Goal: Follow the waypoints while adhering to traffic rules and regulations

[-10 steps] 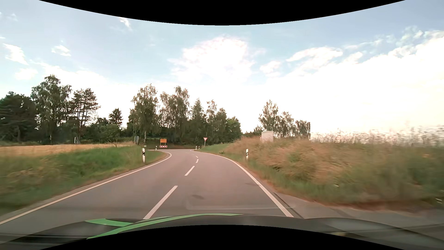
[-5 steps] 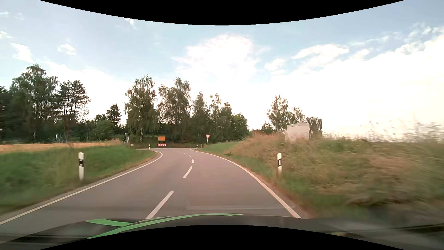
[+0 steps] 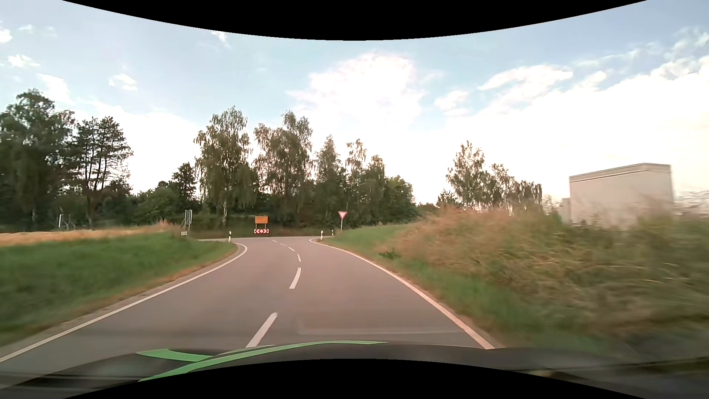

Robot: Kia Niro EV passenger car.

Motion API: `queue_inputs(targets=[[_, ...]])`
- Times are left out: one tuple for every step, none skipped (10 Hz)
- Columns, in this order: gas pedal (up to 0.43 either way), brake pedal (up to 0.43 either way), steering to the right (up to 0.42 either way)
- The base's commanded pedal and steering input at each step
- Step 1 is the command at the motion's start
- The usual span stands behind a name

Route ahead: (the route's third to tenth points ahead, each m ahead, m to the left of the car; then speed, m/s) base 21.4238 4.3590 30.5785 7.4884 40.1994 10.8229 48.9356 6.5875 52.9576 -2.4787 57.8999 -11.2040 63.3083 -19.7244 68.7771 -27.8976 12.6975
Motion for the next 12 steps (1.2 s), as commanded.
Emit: queue_inputs(targets=[[0.000,0.189,-0.049],[0.000,0.195,-0.052],[0.000,0.201,-0.056],[0.000,0.207,-0.058],[0.000,0.213,-0.059],[0.000,0.220,-0.059],[0.000,0.220,-0.059],[0.000,0.226,-0.059],[0.000,0.226,-0.061],[0.000,0.232,-0.062],[0.000,0.232,-0.062],[0.000,0.232,-0.063]])
